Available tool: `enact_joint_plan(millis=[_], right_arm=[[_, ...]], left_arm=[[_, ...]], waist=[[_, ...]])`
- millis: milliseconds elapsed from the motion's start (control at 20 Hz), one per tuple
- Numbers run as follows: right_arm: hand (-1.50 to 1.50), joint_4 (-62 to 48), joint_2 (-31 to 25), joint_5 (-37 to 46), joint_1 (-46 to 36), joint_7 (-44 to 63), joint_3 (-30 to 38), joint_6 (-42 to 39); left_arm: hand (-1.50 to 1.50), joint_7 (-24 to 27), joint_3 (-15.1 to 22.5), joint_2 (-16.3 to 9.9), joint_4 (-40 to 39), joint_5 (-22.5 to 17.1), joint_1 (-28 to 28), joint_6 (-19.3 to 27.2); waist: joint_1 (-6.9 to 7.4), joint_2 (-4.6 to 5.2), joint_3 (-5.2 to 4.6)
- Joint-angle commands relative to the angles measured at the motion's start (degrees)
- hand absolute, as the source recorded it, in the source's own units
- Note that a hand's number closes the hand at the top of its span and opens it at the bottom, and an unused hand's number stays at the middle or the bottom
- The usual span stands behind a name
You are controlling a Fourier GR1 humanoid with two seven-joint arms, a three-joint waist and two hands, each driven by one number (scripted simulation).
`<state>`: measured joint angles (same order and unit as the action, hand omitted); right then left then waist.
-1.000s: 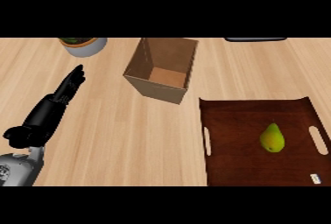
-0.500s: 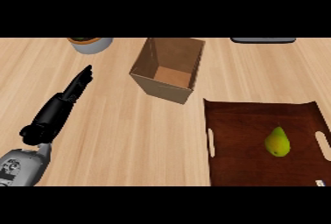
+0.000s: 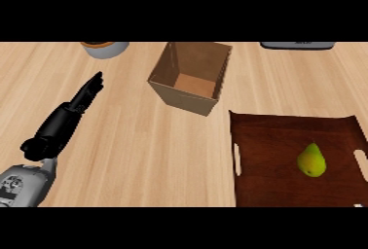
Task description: Pick the pear from the tray and place it in the cardboard box
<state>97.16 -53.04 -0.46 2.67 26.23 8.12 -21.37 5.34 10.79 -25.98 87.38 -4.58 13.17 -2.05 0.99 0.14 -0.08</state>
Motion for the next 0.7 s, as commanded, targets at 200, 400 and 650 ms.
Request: enact_joint_plan(millis=[200,400,650], right_arm=[[-1.5,2.3,5.0,-1.4,-11.5,20.7,-8.3,-5.1],[-1.5,0.4,8.5,1.4,-9.5,18.9,-7.1,-7.5],[-1.5,-1.1,13.0,6.8,-12.0,21.5,-8.3,-7.6]], left_arm=[[0.0,3.1,0.0,2.5,0.2,3.6,-3.2,0.0],[0.0,0.0,-2.2,3.5,1.0,3.5,-2.2,-2.0],[0.0,-2.4,-4.4,4.3,1.9,4.4,-0.7,-4.0]], waist=[[-0.21,-0.07,0.03],[-0.9,-0.19,0.07],[-0.89,-0.17,0.08]])
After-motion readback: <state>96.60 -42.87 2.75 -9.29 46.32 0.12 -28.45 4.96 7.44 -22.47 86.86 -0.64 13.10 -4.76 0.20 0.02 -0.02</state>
